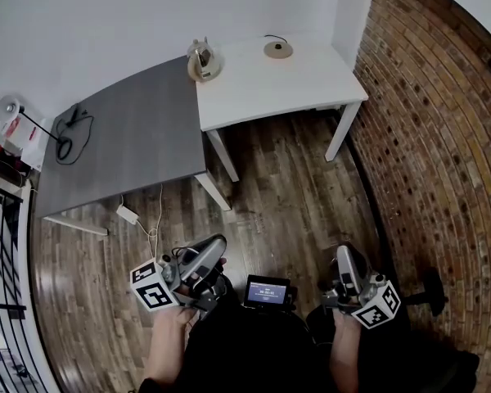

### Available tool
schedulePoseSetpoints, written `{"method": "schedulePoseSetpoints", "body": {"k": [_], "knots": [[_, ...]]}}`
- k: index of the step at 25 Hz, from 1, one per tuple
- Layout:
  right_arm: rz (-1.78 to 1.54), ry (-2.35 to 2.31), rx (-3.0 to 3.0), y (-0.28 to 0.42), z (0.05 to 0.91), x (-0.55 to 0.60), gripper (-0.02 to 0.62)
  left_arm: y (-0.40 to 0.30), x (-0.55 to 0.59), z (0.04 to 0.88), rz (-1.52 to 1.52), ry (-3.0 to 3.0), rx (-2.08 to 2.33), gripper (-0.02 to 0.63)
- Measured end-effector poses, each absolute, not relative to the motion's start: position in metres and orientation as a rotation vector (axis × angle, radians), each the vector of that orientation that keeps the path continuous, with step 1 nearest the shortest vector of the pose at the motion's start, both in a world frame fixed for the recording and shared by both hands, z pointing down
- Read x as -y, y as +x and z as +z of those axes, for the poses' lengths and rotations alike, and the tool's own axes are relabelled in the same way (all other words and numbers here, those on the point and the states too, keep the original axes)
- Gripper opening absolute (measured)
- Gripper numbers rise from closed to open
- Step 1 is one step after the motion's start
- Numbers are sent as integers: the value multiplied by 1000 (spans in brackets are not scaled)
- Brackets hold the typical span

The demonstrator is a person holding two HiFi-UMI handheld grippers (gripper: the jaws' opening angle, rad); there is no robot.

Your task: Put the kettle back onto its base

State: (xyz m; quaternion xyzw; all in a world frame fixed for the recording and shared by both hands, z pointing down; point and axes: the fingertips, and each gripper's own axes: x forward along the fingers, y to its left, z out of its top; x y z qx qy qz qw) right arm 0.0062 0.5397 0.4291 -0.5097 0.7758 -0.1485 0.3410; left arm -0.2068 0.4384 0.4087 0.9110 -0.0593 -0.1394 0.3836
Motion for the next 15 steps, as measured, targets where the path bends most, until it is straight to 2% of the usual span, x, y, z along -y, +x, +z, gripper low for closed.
{"method": "schedulePoseSetpoints", "body": {"k": [8,15], "knots": [[-383,-1361,-1972,20,437,-550,18,-204,-443,412,-351,2336,164,38],[-402,-1377,-1976,20,440,-536,18,-190,-423,417,-345,2339,131,133]]}}
